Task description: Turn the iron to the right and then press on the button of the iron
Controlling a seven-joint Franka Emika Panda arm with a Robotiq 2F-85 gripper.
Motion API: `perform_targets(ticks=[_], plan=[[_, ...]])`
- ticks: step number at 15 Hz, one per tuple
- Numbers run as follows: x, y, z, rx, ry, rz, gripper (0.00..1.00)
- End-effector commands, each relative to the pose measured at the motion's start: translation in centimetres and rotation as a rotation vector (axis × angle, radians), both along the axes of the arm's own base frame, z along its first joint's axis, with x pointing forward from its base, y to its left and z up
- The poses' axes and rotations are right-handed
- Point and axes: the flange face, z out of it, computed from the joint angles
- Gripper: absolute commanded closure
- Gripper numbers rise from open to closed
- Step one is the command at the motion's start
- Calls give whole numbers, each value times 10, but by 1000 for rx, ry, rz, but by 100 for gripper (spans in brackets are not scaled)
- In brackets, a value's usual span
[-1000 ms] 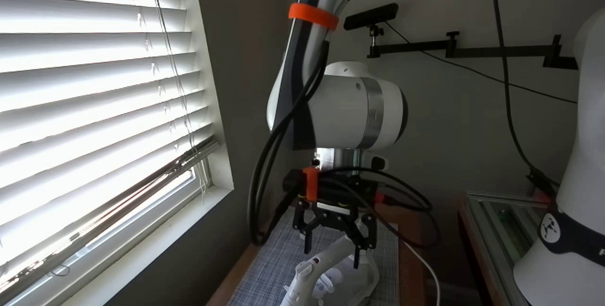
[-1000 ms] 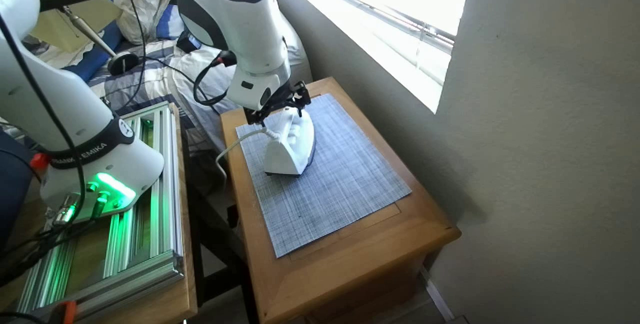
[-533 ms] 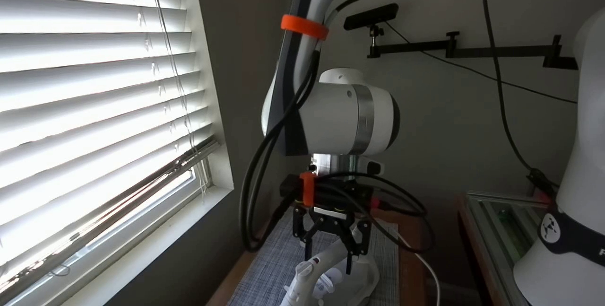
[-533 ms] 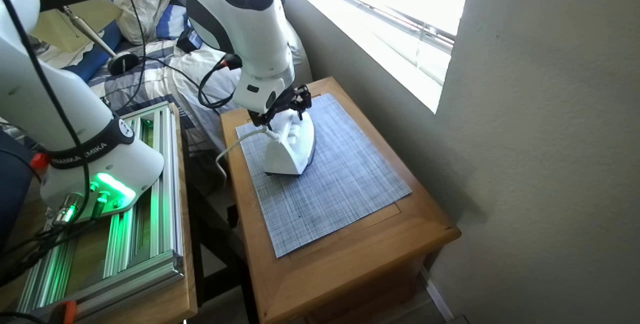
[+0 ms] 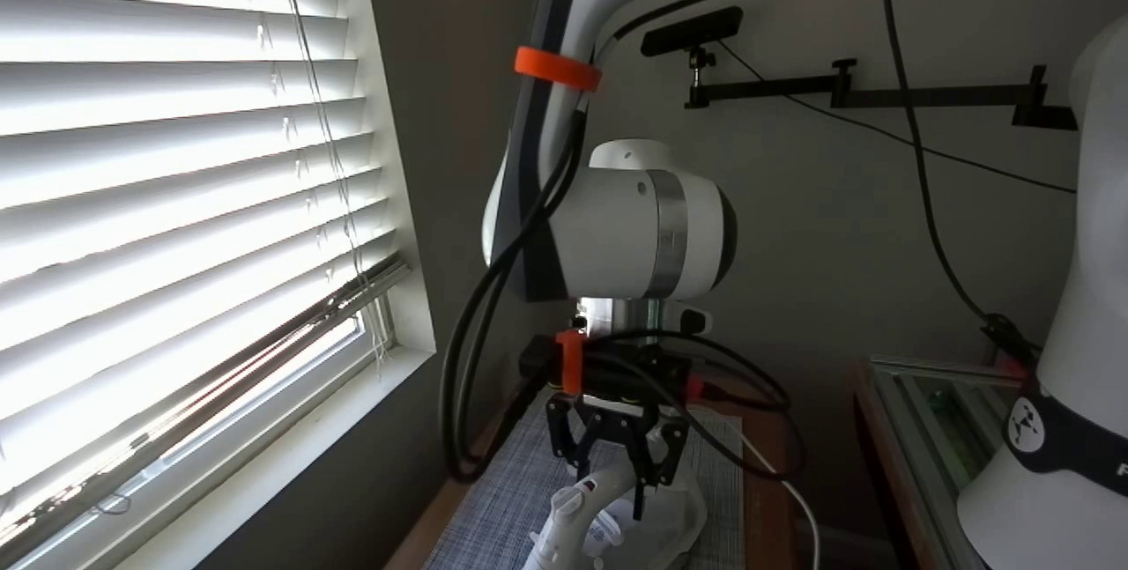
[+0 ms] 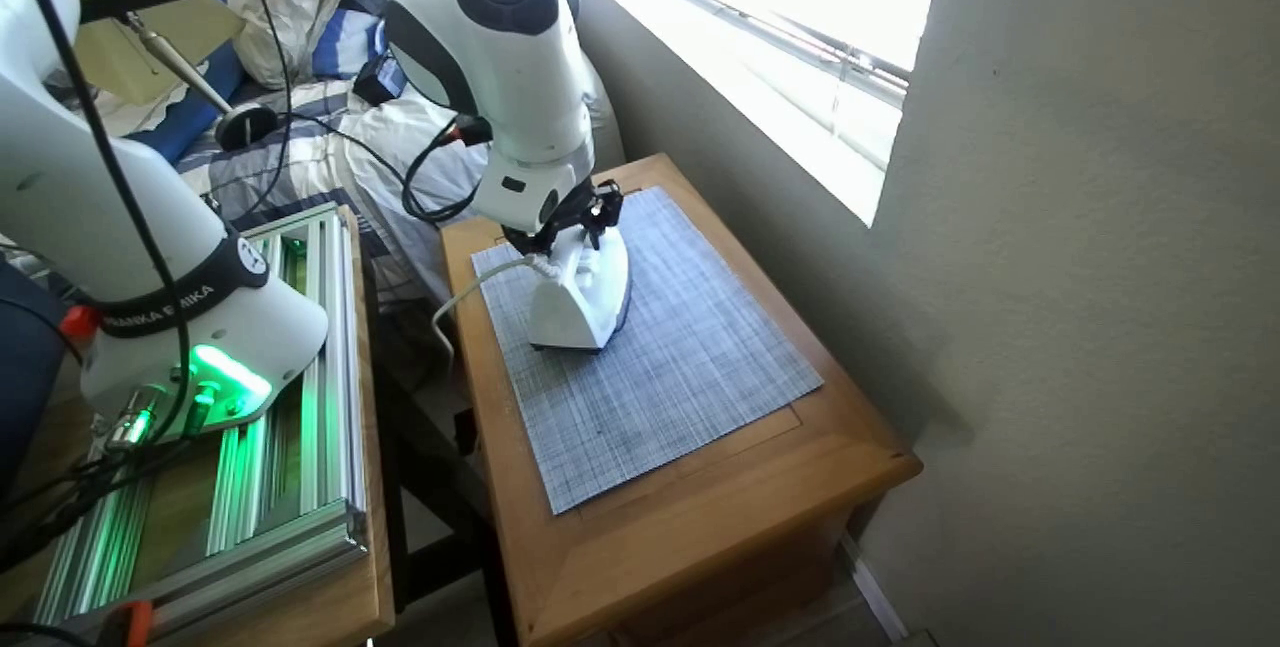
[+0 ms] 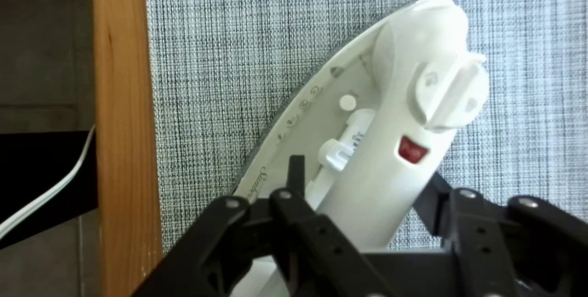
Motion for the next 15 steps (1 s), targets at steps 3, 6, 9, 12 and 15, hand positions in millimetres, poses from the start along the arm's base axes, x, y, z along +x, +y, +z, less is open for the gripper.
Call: perform_targets(ticks=[3, 6, 9, 12, 15], plan=[[6, -1, -2, -12, -29, -10, 82], [4, -1, -4, -19, -26, -9, 92], [2, -1, -7, -32, -21, 0, 100], [-1, 2, 0, -40, -28, 47, 100], [0, 10, 7, -48, -32, 166, 100]])
